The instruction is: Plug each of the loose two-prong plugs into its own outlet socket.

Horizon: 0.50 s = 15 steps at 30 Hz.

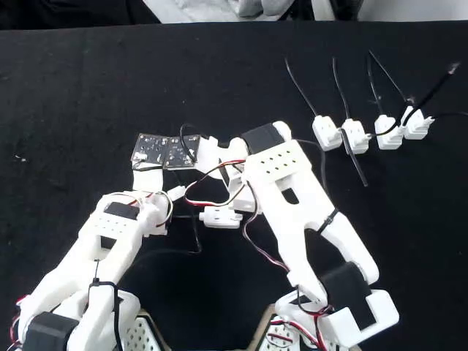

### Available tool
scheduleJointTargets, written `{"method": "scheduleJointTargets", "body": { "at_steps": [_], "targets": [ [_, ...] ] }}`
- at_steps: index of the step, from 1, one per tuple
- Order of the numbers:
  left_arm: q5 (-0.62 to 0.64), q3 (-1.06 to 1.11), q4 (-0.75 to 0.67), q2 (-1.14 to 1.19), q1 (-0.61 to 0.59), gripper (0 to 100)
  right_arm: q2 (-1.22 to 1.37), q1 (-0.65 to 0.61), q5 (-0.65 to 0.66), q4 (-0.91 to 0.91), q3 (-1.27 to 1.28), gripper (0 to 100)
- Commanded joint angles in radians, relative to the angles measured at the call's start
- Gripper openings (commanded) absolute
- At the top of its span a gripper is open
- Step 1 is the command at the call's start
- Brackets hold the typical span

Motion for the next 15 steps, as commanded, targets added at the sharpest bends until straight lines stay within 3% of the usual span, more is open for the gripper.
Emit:
{"method": "scheduleJointTargets", "body": {
  "at_steps": [1,15],
  "targets": [
    [-0.008,-0.012,-0.012,-0.011,0.005,5,-0.008,-0.003,-0.008,-0.023,-0.013,1.1],
    [-0.008,-0.012,-0.011,-0.011,0.005,5,-0.008,0.000,-0.008,-0.025,0.039,1.1]
  ]
}}
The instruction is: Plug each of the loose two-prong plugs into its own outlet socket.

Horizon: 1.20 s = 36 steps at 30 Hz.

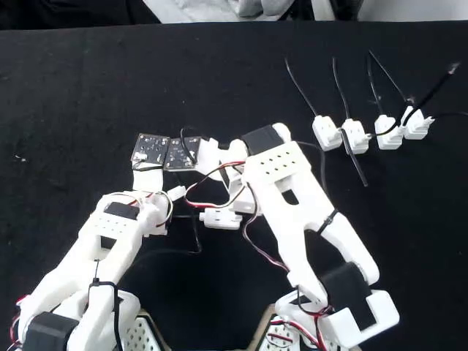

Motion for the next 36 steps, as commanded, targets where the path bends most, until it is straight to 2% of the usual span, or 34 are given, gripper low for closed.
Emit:
{"method": "scheduleJointTargets", "body": {
  "at_steps": [1,10,19,36],
  "targets": [
    [-0.006,-0.012,-0.011,-0.011,0.005,5,-0.008,-0.002,-0.008,-0.011,0.005,1.1],
    [-0.006,-0.012,-0.011,-0.011,0.005,5,-0.008,-0.006,-0.008,-0.063,0.005,1.1],
    [-0.006,-0.012,-0.011,-0.011,0.005,5,-0.008,-0.107,-0.012,-0.080,0.007,1.1],
    [-0.006,-0.012,-0.011,-0.011,0.005,5,-0.008,-0.150,-0.012,-0.077,-0.051,1.1]
  ]
}}
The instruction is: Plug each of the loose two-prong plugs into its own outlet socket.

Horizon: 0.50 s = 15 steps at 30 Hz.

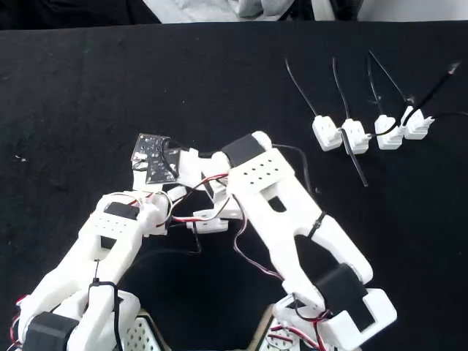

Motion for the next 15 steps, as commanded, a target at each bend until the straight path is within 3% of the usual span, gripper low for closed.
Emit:
{"method": "scheduleJointTargets", "body": {
  "at_steps": [1,15],
  "targets": [
    [-0.006,-0.012,-0.011,-0.011,0.005,5,-0.008,-0.037,-0.012,-0.012,-0.062,1.1],
    [-0.006,-0.012,-0.008,-0.012,0.005,5,-0.010,-0.089,-0.068,-0.015,-0.082,1.1]
  ]
}}
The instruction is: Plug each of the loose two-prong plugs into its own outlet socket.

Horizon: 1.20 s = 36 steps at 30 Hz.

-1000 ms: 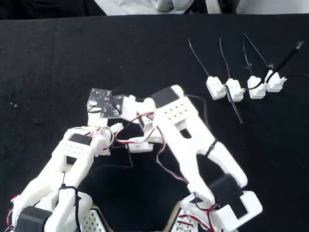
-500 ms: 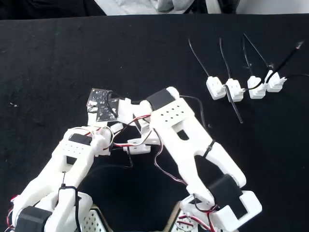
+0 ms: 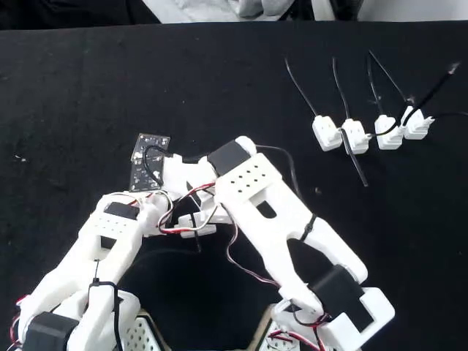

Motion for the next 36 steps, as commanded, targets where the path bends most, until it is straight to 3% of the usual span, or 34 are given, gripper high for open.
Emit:
{"method": "scheduleJointTargets", "body": {
  "at_steps": [1,6,15,18,21,26,30,36],
  "targets": [
    [-0.006,-0.012,-0.008,-0.012,0.005,5,-0.010,0.008,-0.011,-0.008,-0.054,1.1],
    [0.000,-0.031,0.012,-0.014,-0.005,5,-0.010,0.078,-0.006,-0.011,-0.054,1.1],
    [0.002,-0.170,0.232,-0.012,0.012,5,-0.010,0.133,0.041,-0.011,-0.054,1.1],
    [0.023,-0.168,0.230,-0.002,0.071,6,-0.010,0.166,0.063,-0.012,-0.054,1.1],
    [0.126,-0.157,0.227,-0.002,0.151,7,-0.010,0.204,0.063,-0.012,-0.054,1.1],
    [0.236,-0.068,0.069,-0.002,0.173,18,-0.010,0.247,0.063,-0.011,-0.054,1.1],
    [0.239,-0.012,-0.075,-0.003,0.125,15,-0.012,0.242,0.063,-0.008,-0.054,1.1],
    [0.242,-0.016,-0.091,-0.011,0.059,13,-0.010,0.242,0.063,-0.009,-0.053,1.1]
  ]
}}
